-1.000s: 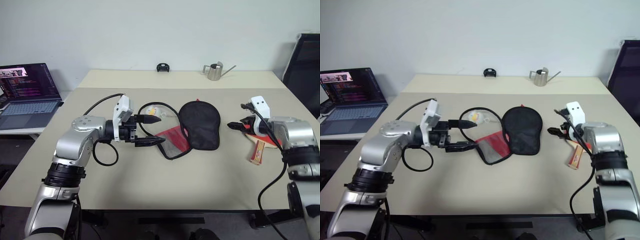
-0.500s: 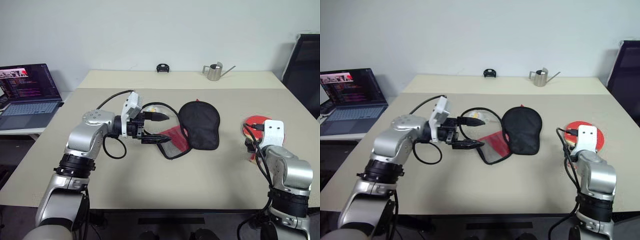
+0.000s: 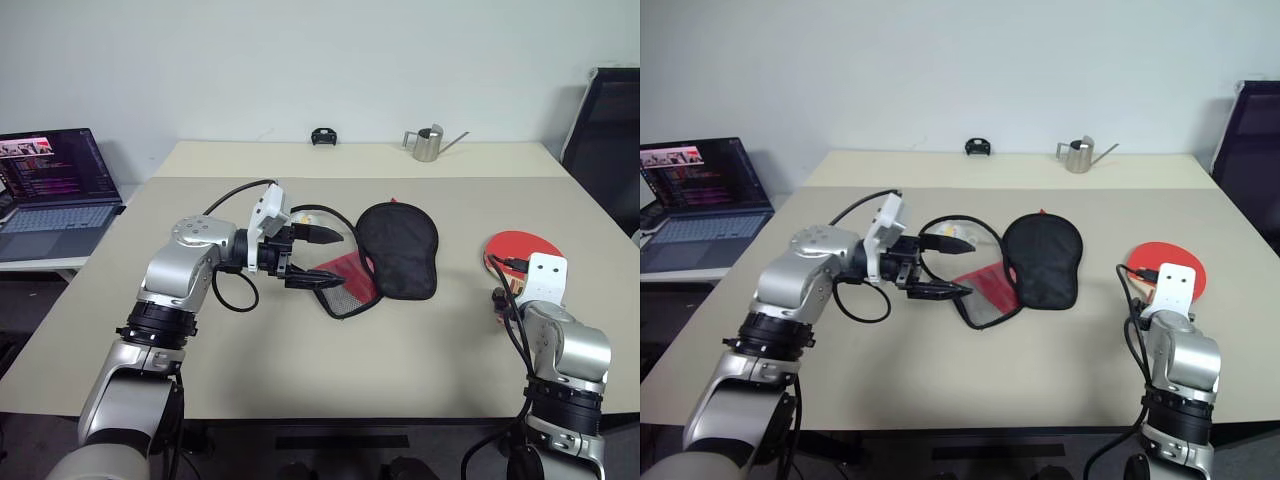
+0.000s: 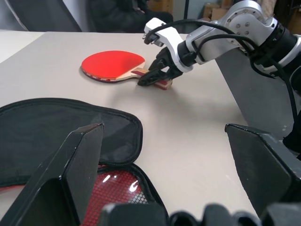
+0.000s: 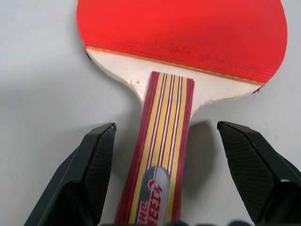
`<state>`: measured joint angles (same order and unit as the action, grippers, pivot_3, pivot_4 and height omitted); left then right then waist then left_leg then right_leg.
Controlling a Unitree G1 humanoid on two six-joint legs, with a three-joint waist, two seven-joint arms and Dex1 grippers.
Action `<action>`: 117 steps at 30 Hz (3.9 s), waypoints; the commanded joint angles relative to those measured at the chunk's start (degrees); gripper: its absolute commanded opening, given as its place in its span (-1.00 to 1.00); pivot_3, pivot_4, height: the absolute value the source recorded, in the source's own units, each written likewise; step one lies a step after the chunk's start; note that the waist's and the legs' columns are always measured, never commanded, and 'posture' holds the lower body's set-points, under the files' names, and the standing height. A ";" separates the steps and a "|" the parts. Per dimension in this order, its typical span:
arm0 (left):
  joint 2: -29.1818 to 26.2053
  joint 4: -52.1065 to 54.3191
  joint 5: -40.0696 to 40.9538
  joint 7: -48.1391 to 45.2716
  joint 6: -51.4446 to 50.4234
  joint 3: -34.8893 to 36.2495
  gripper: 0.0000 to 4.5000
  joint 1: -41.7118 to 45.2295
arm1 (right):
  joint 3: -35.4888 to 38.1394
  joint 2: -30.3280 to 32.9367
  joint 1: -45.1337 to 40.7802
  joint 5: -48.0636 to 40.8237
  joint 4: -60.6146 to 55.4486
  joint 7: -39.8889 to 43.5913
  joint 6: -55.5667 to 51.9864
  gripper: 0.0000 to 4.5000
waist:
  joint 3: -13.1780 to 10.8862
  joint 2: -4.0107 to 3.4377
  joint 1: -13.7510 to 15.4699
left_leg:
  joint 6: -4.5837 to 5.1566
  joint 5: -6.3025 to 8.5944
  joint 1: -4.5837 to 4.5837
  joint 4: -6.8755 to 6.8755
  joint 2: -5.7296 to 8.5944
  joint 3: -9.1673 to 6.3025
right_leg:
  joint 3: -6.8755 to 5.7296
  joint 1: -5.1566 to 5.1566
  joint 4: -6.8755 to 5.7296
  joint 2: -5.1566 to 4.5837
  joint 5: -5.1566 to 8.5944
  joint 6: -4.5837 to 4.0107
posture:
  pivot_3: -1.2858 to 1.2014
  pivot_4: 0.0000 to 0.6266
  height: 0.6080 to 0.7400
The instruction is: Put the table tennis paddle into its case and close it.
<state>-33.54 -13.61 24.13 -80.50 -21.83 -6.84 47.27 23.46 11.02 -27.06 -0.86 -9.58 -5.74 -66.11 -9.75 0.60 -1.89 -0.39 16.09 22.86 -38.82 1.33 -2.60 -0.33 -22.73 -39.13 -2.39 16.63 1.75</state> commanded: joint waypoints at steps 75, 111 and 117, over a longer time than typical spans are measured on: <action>-6.58 5.25 2.39 6.37 -0.90 9.04 1.00 -6.92 | -15.43 -13.89 -17.66 -5.02 21.30 -2.44 16.93 -0.49 | -0.02 -0.03 -0.65 | -0.02 -0.03 0.21 0.19 -0.13 0.23 | 0.44 -0.57 -0.04 0.03 -0.02 -0.10 | 0.03 -0.52 1.00; -6.39 6.15 2.46 7.68 -2.07 8.63 1.00 -6.59 | -15.21 -16.67 -15.50 -5.67 15.80 -4.58 13.75 0.99 | -0.01 -0.02 -0.80 | -0.01 -0.02 0.05 0.09 -0.13 0.36 | 0.62 -0.56 -0.38 0.04 -0.02 -0.10 | 0.03 -0.52 1.00; -7.07 6.31 2.51 8.62 -2.14 9.70 1.00 -7.78 | -19.02 -14.77 -12.85 -6.90 2.09 0.07 7.52 0.99 | -0.01 -0.02 -0.93 | -0.01 -0.02 0.06 0.08 -0.14 0.37 | 0.67 -0.60 -0.41 0.05 -0.02 -0.09 | 0.03 -0.52 1.00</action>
<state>-39.72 -9.17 25.79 -72.00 -24.31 0.83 39.71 6.02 -4.61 -40.42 -6.83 -2.03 -7.28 -56.97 -9.76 0.58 -2.82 -0.39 16.07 22.92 -38.73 1.19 -2.23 0.34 -23.33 -39.53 -2.34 16.61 1.65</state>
